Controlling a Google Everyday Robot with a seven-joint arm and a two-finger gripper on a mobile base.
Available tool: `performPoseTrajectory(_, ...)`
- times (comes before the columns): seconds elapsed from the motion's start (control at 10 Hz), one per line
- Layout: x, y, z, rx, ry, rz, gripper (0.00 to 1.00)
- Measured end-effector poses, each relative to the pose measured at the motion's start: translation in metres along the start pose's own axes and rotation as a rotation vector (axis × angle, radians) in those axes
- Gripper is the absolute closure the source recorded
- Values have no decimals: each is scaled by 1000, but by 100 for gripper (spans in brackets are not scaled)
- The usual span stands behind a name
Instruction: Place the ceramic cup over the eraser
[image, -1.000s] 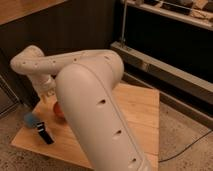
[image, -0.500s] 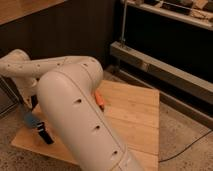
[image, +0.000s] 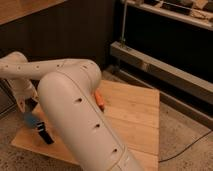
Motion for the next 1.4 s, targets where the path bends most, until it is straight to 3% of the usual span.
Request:
performPoseTrajectory(0.4,11,12,24,32,17,-91,35)
performPoseTrajectory(0.9,8,34,42,-17,-3,-179,35)
performPoseTrajectory(1.4,2,42,59,-32,-20,-236,35)
